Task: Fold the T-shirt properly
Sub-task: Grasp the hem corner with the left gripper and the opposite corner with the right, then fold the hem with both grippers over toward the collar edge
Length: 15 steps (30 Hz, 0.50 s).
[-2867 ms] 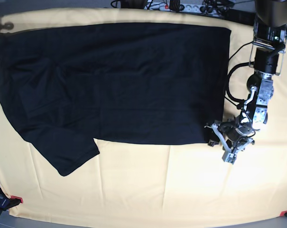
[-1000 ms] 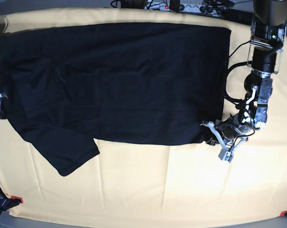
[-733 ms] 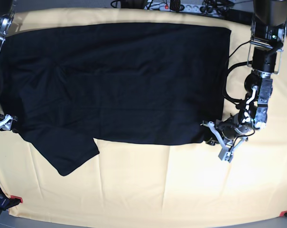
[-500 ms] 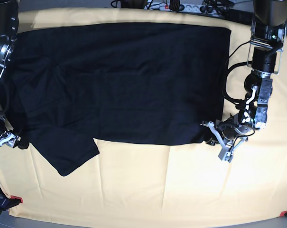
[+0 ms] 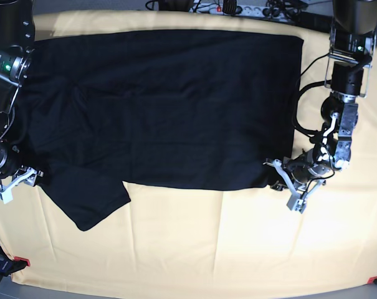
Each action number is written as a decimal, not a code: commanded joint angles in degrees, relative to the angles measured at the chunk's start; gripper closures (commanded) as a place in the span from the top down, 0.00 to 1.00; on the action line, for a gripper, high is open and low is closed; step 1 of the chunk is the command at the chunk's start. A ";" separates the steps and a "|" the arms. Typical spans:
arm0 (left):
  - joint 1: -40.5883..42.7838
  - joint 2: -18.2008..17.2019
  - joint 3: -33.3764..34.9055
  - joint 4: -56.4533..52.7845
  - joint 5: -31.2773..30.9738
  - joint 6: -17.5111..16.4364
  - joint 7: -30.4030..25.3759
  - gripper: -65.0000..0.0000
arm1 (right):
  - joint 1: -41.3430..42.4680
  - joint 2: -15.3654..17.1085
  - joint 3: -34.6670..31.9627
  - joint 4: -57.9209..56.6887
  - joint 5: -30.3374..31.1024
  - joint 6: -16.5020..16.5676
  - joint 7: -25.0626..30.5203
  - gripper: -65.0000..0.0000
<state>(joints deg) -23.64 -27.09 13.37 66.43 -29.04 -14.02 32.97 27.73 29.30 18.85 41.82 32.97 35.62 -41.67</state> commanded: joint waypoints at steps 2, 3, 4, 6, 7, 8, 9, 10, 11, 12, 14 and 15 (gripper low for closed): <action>-1.14 -0.55 -0.37 0.63 -0.17 -0.17 0.09 0.00 | 0.85 1.20 0.15 0.74 -1.77 0.76 2.64 0.68; -1.11 -0.55 -0.37 0.63 -0.17 -0.17 0.09 0.00 | 0.63 1.27 0.15 0.74 -2.84 0.79 3.87 0.68; -1.11 -0.55 -0.37 0.63 -0.15 -0.17 0.09 0.00 | 0.37 1.33 0.15 0.74 -3.96 0.28 4.81 0.67; -1.14 -0.55 -0.37 0.63 -0.17 -0.17 0.09 0.00 | 0.39 1.38 0.15 0.74 -4.85 -1.42 5.01 0.63; -1.14 -0.55 -0.37 0.63 -0.17 -0.17 0.07 0.00 | 0.42 1.44 0.15 0.76 -4.74 -1.55 4.98 0.56; -1.14 -0.55 -0.37 0.63 -0.20 -0.17 0.07 0.00 | 0.50 1.53 0.15 0.76 -4.46 -0.98 4.98 0.46; -1.14 -0.55 -0.37 0.63 -0.15 -0.17 0.07 0.00 | 0.61 1.62 0.15 0.79 -4.26 0.17 5.01 0.35; -1.14 -0.55 -0.37 0.63 -0.15 -0.17 0.07 0.00 | 0.90 1.70 0.15 0.83 -3.78 1.79 4.70 0.23; -1.16 -0.55 -0.37 0.63 -0.13 -0.17 0.07 0.00 | 1.22 1.88 0.15 0.85 -2.51 3.08 3.93 0.11; -1.18 -0.57 -0.39 0.63 -0.11 -0.17 0.07 0.00 | 1.57 2.03 0.15 0.87 -0.90 4.00 2.73 0.01; -1.29 -0.57 -0.39 0.63 0.02 -0.20 0.04 0.00 | 2.60 2.38 0.15 0.87 2.34 4.38 0.07 0.00; -1.31 -0.57 -0.39 0.63 0.00 -0.22 0.04 0.00 | 3.02 2.67 0.15 0.87 3.80 4.38 -1.03 0.00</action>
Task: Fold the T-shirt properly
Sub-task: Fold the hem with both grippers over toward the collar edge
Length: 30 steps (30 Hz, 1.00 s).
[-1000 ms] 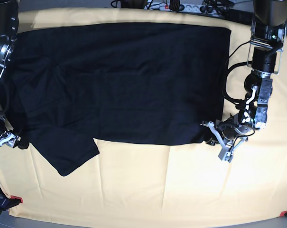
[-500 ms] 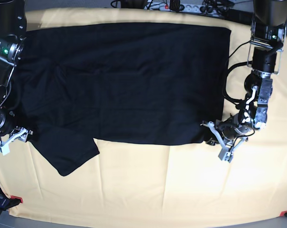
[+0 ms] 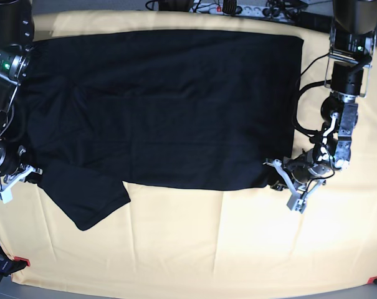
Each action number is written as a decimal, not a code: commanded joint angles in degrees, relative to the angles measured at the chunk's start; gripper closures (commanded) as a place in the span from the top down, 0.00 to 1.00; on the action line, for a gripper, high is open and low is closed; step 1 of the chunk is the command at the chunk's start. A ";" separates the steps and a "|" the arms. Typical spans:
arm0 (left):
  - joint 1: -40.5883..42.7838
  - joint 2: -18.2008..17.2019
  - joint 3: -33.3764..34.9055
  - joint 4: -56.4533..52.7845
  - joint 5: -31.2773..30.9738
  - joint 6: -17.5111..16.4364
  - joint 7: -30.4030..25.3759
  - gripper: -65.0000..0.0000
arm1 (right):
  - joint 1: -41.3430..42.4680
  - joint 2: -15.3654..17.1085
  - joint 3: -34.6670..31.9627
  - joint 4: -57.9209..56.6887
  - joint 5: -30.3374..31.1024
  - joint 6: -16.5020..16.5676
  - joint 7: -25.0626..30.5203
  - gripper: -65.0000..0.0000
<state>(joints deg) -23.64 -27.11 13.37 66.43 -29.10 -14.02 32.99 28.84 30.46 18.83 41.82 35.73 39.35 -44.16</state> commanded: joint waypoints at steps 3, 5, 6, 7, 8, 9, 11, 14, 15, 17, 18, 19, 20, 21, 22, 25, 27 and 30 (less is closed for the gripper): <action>-1.84 -0.57 -0.39 0.72 0.07 -1.95 0.04 0.00 | 2.45 2.58 0.17 1.64 5.03 0.65 -0.39 0.00; -2.56 -0.68 -0.39 0.74 0.04 -4.79 0.02 0.00 | 2.38 3.21 0.17 2.78 5.22 0.65 -1.62 0.00; -2.95 -0.70 -0.44 0.74 0.07 -7.08 0.00 0.00 | 2.12 3.61 0.17 3.32 5.44 0.65 -2.40 0.00; -3.21 -0.81 -0.44 0.76 0.07 -9.79 -0.37 0.00 | 1.66 4.04 0.17 3.91 6.25 0.65 -3.21 0.00; -3.23 -0.85 -0.44 0.90 0.07 -12.44 -1.03 0.00 | 0.76 4.55 0.17 4.74 7.65 0.65 -3.76 0.00; -3.19 -0.83 -0.44 1.09 0.04 -14.12 -1.20 0.00 | -0.39 4.98 0.17 5.70 8.70 0.65 -4.04 0.00; -2.84 -0.83 -0.44 1.40 -0.52 -17.35 -1.20 0.00 | -3.02 5.49 0.17 8.50 9.49 0.65 -4.59 0.00; -1.81 -1.55 -0.44 3.06 -2.14 -21.42 -1.22 0.00 | -8.09 5.95 0.17 15.17 9.46 0.65 -4.57 0.00; -1.27 -2.03 -0.44 3.98 -3.10 -22.64 -1.03 0.00 | -10.03 6.10 0.17 17.73 9.49 0.65 -4.57 0.00; 0.24 -3.74 -0.44 6.62 -5.75 -24.52 -0.55 0.00 | -13.84 6.47 0.17 22.69 9.46 0.65 -4.55 0.00; 1.25 -4.74 -0.44 8.31 -7.15 -25.27 -0.17 0.00 | -15.56 6.75 0.17 24.74 9.46 0.65 -4.55 0.00; 2.29 -5.79 -0.44 10.12 -8.31 -25.66 0.20 0.00 | -17.11 7.19 0.17 26.47 9.46 0.65 -4.55 0.00; 3.37 -6.95 -0.44 12.07 -8.96 -25.68 0.20 0.00 | -18.45 7.67 0.20 27.93 9.49 0.65 -4.55 0.00; 4.39 -8.07 -0.44 13.99 -8.92 -25.64 0.22 0.00 | -19.47 8.22 0.28 29.09 9.49 0.65 -4.55 0.00; 5.35 -9.31 -0.44 15.87 -8.90 -25.64 0.22 0.00 | -20.22 8.87 0.28 29.90 9.49 0.65 -4.57 0.00; 8.09 -12.76 -1.01 20.74 -8.92 -25.64 0.26 0.00 | -21.70 10.93 0.28 31.19 10.71 0.65 -4.83 0.00; 9.84 -14.40 -2.47 23.04 -8.92 -25.62 0.28 0.00 | -22.29 12.02 0.28 31.21 12.70 0.65 -6.60 0.00; 12.22 -15.76 -6.23 25.03 -9.07 -25.64 0.35 0.00 | -22.49 12.98 0.28 31.21 16.20 0.65 -9.73 0.00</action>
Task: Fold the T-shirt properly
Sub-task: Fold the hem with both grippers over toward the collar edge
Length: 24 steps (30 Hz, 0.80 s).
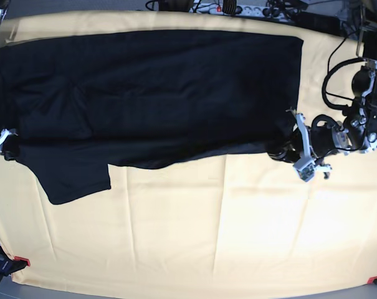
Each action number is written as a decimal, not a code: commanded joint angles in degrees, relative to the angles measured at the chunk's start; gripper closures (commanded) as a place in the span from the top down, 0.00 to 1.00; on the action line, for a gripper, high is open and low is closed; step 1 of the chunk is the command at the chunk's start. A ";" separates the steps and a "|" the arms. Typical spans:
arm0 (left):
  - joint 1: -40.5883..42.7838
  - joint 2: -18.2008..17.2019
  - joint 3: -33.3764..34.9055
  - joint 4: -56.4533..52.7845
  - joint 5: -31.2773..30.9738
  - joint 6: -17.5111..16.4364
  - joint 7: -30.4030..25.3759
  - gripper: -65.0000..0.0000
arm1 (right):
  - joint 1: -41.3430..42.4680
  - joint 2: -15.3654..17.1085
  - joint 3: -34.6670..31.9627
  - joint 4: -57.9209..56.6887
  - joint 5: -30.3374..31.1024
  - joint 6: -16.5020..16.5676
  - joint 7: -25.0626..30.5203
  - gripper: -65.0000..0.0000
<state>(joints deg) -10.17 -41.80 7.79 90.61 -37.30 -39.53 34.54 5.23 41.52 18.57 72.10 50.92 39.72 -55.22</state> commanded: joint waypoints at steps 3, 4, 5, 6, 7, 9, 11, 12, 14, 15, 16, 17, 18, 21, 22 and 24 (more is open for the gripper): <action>0.33 -1.75 -5.01 1.27 -3.52 -0.17 0.15 0.00 | 1.09 2.91 0.55 0.96 2.93 0.28 0.26 0.00; 0.68 -2.08 -6.27 1.27 -5.16 -0.33 1.53 0.00 | 1.11 3.30 0.55 0.98 3.06 0.28 0.24 0.00; 0.92 -2.40 -7.41 1.27 -7.23 -0.47 2.56 0.00 | 1.09 3.65 0.55 1.11 3.23 0.28 0.24 0.00; 1.16 -2.73 -8.46 1.27 -9.33 -0.47 3.78 0.00 | 1.09 3.98 0.55 1.25 3.34 0.28 0.07 0.00; 1.40 -3.19 -9.25 1.27 -11.43 -0.47 5.07 0.00 | 1.09 4.17 0.55 1.51 3.32 0.28 -0.02 0.00; 2.12 -4.17 -10.62 1.27 -15.50 -0.47 7.13 0.00 | 0.94 4.28 0.55 2.14 3.32 0.28 -0.44 0.00; 2.56 -4.87 -11.34 1.27 -19.19 -0.47 9.66 0.00 | 0.48 4.26 0.55 2.64 3.54 0.28 -0.83 0.00; 2.67 -5.27 -11.37 1.27 -20.94 -0.47 11.10 0.00 | 0.00 4.26 0.55 3.10 3.91 0.28 -0.81 0.00; 2.71 -6.01 -11.37 1.27 -24.65 -0.47 14.47 0.00 | -0.98 4.35 0.55 4.11 4.66 0.28 -1.66 0.00; 2.71 -6.40 -11.37 1.27 -26.88 -0.47 16.46 0.00 | -1.60 4.42 0.55 4.76 4.61 0.28 -2.01 0.00; 2.71 -6.86 -11.37 1.27 -29.51 -0.47 18.60 0.00 | -2.38 4.63 0.55 5.64 4.61 0.28 -2.08 0.00; 2.69 -7.34 -11.37 1.27 -32.30 -0.47 20.85 0.00 | -3.32 5.01 0.55 6.62 4.61 0.28 -2.05 0.00; 2.69 -8.00 -11.37 1.27 -35.15 -0.47 22.99 0.00 | -4.15 5.38 0.55 7.58 4.61 0.28 -2.08 0.00; 2.69 -9.94 -11.37 1.27 -42.12 -0.47 29.94 0.00 | -6.84 7.21 0.55 10.49 4.61 0.28 -2.36 0.00; 2.69 -10.56 -11.37 1.27 -43.87 -0.47 32.24 0.00 | -7.63 7.82 0.55 11.30 4.61 0.28 -2.73 0.00; 2.69 -12.07 -11.37 1.27 -46.97 -0.47 36.06 0.00 | -8.79 8.92 0.55 12.33 4.61 0.28 -3.19 0.00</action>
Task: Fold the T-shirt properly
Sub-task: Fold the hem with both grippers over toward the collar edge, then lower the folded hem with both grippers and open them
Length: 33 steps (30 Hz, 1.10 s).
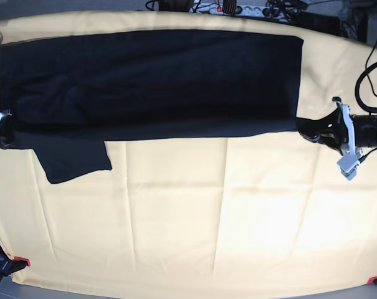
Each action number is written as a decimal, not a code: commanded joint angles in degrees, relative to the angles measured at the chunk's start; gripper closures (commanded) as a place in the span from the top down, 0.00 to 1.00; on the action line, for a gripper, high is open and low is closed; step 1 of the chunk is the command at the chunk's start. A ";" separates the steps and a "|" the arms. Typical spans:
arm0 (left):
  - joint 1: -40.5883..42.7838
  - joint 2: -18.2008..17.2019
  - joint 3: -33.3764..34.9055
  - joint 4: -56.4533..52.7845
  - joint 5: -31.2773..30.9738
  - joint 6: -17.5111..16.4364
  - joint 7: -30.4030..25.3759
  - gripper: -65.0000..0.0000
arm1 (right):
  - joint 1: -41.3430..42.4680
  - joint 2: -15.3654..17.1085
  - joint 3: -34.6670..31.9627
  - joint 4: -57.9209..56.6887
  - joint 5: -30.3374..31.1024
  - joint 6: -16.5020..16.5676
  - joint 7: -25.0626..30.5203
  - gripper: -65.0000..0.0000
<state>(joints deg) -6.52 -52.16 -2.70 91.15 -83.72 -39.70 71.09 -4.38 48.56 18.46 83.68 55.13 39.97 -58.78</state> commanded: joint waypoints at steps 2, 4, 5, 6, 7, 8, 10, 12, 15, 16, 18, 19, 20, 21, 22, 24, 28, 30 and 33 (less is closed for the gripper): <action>-0.96 -3.34 -0.87 0.72 -1.28 -0.30 3.28 0.00 | 0.52 2.64 0.66 0.92 0.44 0.03 -0.31 0.00; -0.96 -4.70 -0.87 0.87 -1.28 -0.30 4.92 0.00 | 0.39 2.91 0.66 0.92 0.44 0.03 -1.88 0.00; -0.96 -5.18 -0.87 0.90 -1.28 -0.30 5.55 0.00 | 0.39 2.93 0.66 0.92 0.61 0.03 -2.86 0.00; -0.96 -5.46 -0.87 0.90 -1.28 -0.30 5.90 0.00 | 0.39 2.93 0.66 0.92 0.66 0.03 -3.48 0.00; -0.94 -5.66 -0.87 0.94 -1.28 -0.30 5.95 0.00 | 0.39 2.93 0.66 0.92 0.63 0.03 -3.85 0.00; -0.94 -5.81 -0.87 1.05 -1.28 -0.30 5.97 0.00 | 0.37 2.93 0.66 0.92 0.63 0.03 -4.00 0.00; -0.92 -5.77 -0.87 1.46 -1.28 -0.30 5.97 0.00 | 0.37 2.93 0.66 0.92 0.85 0.03 -4.04 0.00; -0.15 -5.77 -0.85 2.03 -1.28 -0.20 6.32 0.00 | 0.07 2.91 0.66 0.92 2.25 0.03 -4.09 0.00; 2.60 -5.75 -0.85 3.04 -1.28 0.98 8.31 0.00 | -1.42 2.80 0.66 0.92 2.51 0.03 -4.07 0.00; 3.82 -5.75 -0.85 3.28 -1.28 0.98 8.81 0.00 | -1.95 2.69 0.66 0.92 2.51 0.03 -4.07 0.00; 5.95 -5.77 -0.85 3.37 -1.28 0.90 8.55 0.00 | -2.99 2.45 0.66 0.92 2.51 0.03 -3.76 0.00; 6.64 -5.75 -0.85 3.34 -1.28 0.72 8.24 0.00 | -3.13 2.38 0.66 0.90 2.49 0.03 -3.34 0.00; 7.08 -5.75 -0.85 3.34 -1.28 0.72 7.93 0.00 | -3.08 2.32 0.66 0.83 2.47 0.03 -3.21 0.00; 7.37 -5.75 -0.85 3.34 -1.28 0.74 7.28 0.00 | -3.06 2.27 0.66 0.83 2.12 0.03 -2.95 0.00; 7.69 -5.77 -0.85 3.34 -1.28 0.76 6.93 0.00 | -3.06 2.27 0.66 0.83 1.62 0.03 -2.34 0.00; 8.68 -5.77 -0.85 3.32 -1.28 0.74 6.95 0.20 | -3.08 2.23 0.66 0.83 1.68 0.03 -1.86 0.00; 10.80 -5.62 -0.85 3.26 -1.28 0.74 6.05 0.56 | -3.06 1.95 0.66 0.83 1.68 0.03 -2.49 0.30; 11.69 -5.60 -0.85 3.26 -1.28 0.74 3.98 0.56 | -2.64 2.10 0.66 0.87 1.97 0.03 -3.69 0.56; 11.74 -5.09 -0.85 3.23 1.60 0.74 -0.26 0.56 | -1.14 2.67 1.07 1.01 7.02 0.03 -3.85 0.60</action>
<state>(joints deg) 5.87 -55.88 -2.70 93.91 -80.64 -38.59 71.24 -6.63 49.17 18.55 83.88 61.49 39.92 -63.72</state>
